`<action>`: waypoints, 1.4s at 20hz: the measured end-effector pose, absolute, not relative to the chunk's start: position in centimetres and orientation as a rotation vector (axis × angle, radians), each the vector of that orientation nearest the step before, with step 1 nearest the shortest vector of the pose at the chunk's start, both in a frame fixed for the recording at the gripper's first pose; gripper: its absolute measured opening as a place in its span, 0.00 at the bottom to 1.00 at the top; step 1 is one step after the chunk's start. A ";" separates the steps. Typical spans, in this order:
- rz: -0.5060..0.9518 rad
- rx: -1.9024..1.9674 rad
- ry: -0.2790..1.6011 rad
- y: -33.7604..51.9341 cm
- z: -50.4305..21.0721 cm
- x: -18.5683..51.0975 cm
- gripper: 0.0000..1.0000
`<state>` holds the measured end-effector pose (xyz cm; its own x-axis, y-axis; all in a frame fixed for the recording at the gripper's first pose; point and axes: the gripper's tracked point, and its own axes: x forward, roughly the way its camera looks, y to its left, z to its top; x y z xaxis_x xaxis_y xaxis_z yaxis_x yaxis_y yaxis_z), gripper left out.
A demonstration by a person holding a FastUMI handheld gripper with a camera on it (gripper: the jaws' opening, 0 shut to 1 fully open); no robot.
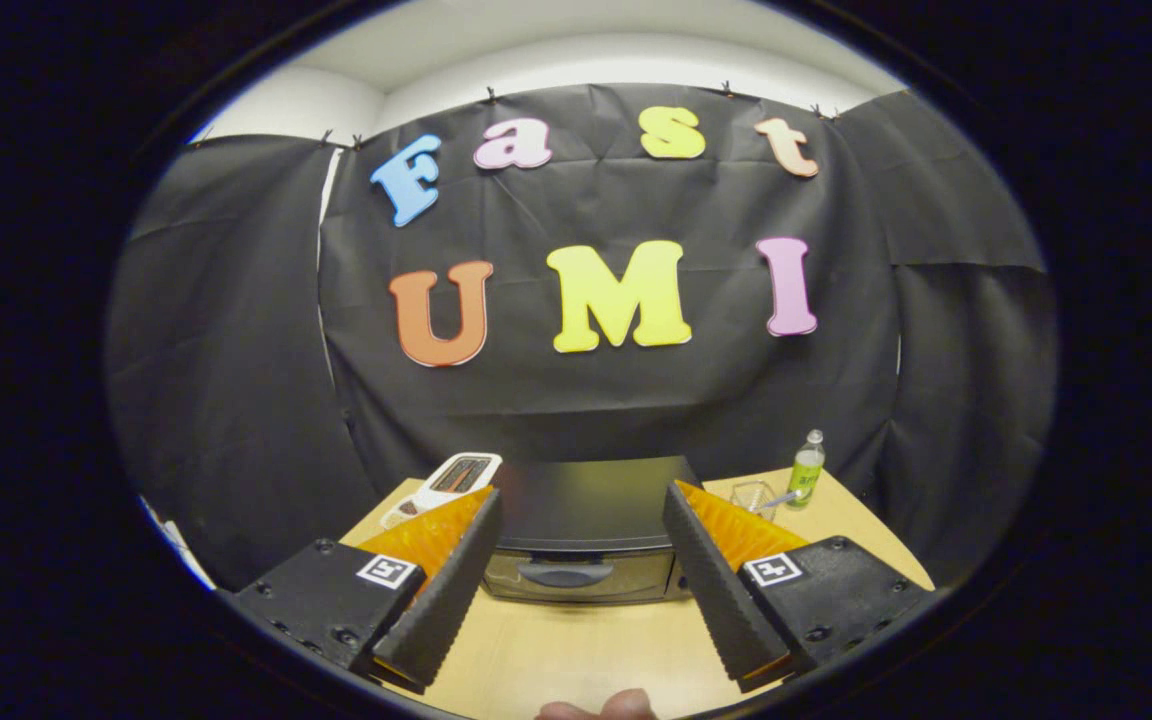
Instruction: Open the toaster oven, put the food inside, and close the toaster oven door.
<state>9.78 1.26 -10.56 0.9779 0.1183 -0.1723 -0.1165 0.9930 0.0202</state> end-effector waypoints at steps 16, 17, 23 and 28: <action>0.081 0.025 0.456 2.6 -28.2 21.1 1.00; 0.078 0.020 0.453 2.8 -28.5 21.8 1.00; 0.074 -0.004 0.470 3.0 -28.6 20.8 1.00; 0.065 -0.024 0.502 2.6 -30.3 16.7 1.00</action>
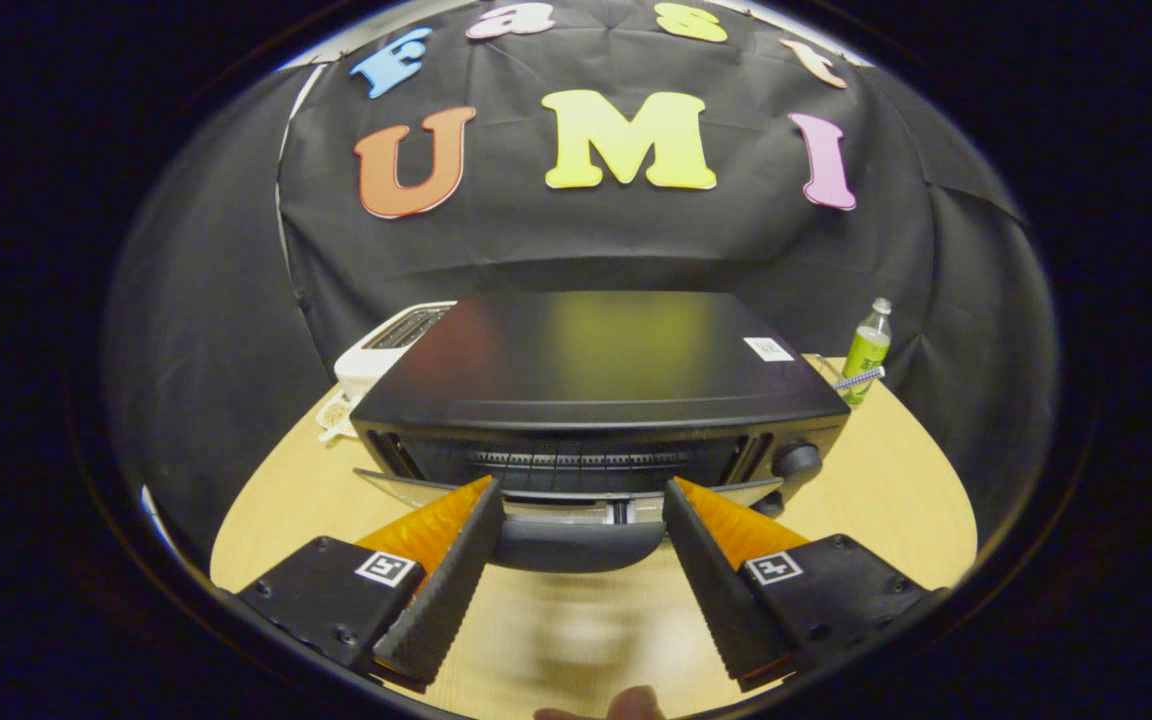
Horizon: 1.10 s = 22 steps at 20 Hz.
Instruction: Open the toaster oven, put the food inside, and close the toaster oven door.
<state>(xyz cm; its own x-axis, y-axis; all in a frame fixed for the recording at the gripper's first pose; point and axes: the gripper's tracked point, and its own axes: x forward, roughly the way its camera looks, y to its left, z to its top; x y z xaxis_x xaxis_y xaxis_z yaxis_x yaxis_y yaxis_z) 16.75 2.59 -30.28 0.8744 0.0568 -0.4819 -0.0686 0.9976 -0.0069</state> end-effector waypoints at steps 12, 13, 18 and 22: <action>0.128 -0.040 0.679 1.4 -36.7 8.0 1.00; 0.131 -0.048 0.677 1.1 -36.3 7.6 1.00; 0.160 -0.066 0.634 -1.0 -31.8 6.3 1.00; 0.325 -0.021 0.679 1.5 -28.0 4.3 1.00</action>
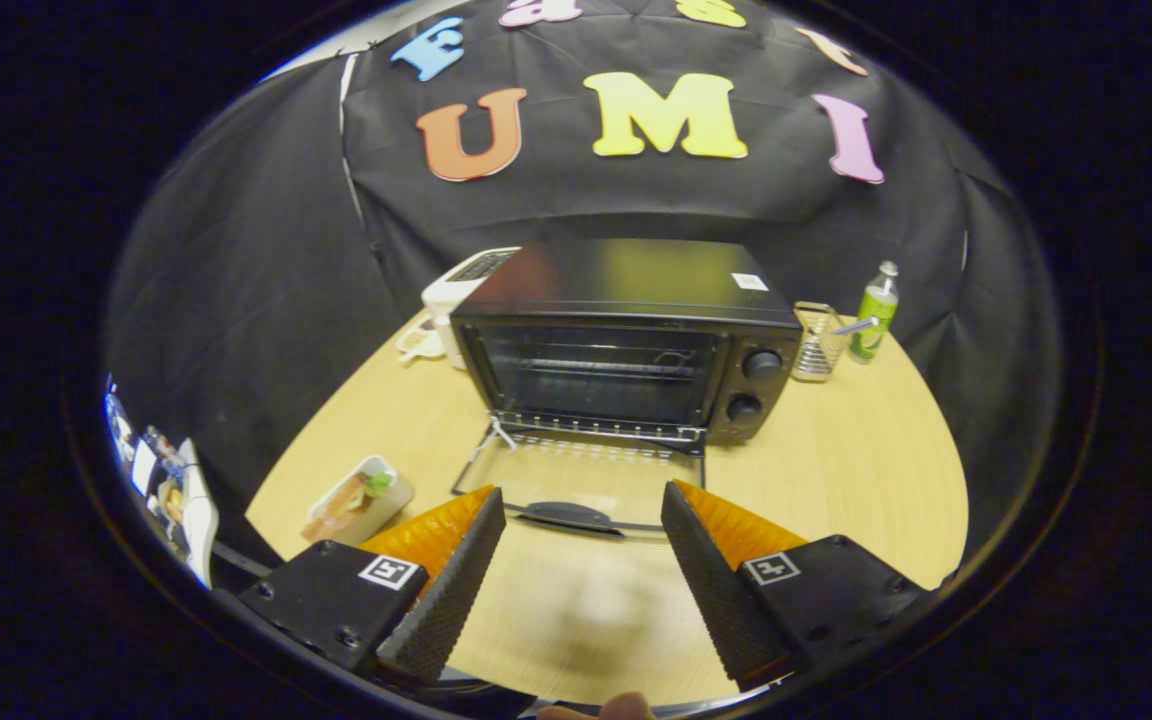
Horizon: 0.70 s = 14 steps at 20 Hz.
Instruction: Open the toaster oven, put the food inside, and close the toaster oven door.
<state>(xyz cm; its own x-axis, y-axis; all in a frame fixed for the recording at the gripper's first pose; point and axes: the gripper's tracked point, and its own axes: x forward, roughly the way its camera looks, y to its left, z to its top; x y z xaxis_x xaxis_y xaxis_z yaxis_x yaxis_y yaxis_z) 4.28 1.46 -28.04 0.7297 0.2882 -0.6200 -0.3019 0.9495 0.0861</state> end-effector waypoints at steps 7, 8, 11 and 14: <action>0.554 0.189 0.825 7.2 -25.4 0.2 1.00; 0.580 0.220 0.853 8.5 -25.9 -0.2 1.00; 0.630 0.327 0.937 12.2 -27.6 -1.1 1.00; 0.654 0.446 1.034 16.5 -30.3 -1.4 0.99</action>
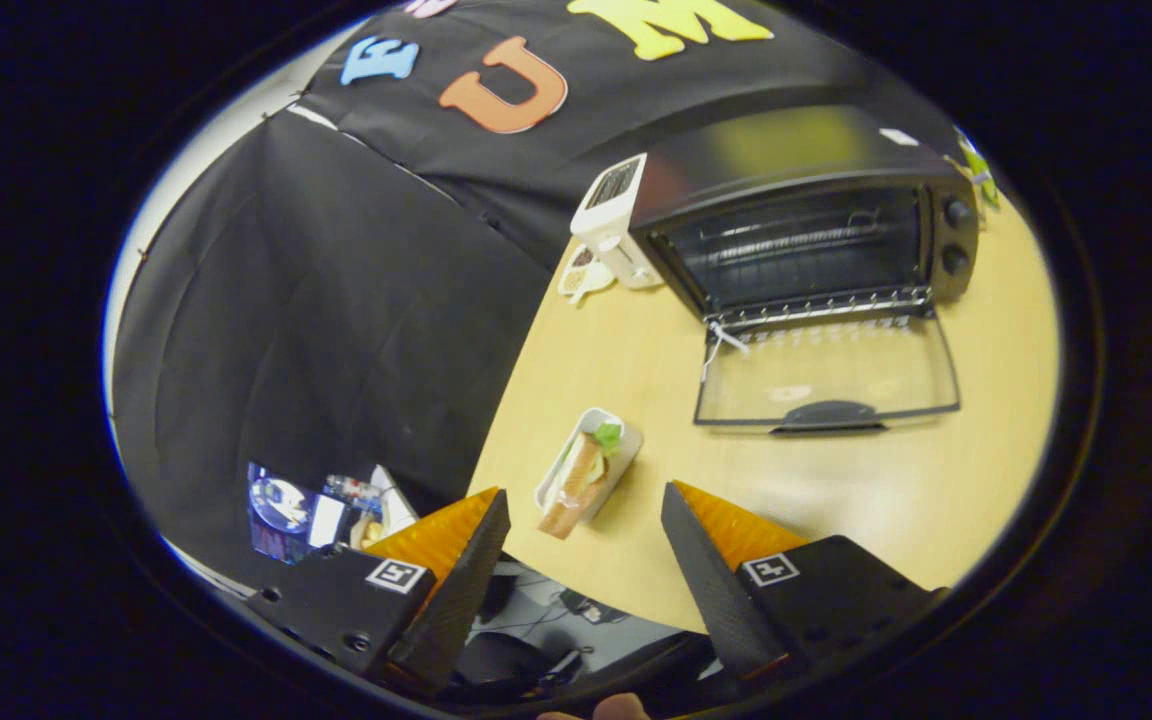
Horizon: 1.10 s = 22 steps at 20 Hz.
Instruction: Open the toaster oven, put the food inside, and close the toaster oven door.
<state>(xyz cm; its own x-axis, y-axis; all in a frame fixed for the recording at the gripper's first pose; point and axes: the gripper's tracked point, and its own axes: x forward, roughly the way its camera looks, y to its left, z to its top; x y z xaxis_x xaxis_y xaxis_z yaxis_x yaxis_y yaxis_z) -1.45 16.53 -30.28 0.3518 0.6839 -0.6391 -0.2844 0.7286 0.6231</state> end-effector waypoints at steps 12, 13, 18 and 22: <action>0.549 0.656 1.244 24.5 -39.4 -0.7 0.68; 0.542 0.652 1.249 24.6 -39.5 -0.6 0.62; 0.519 0.668 1.269 24.4 -39.7 -0.5 0.37; 0.542 0.648 1.254 24.0 -38.4 -0.6 0.28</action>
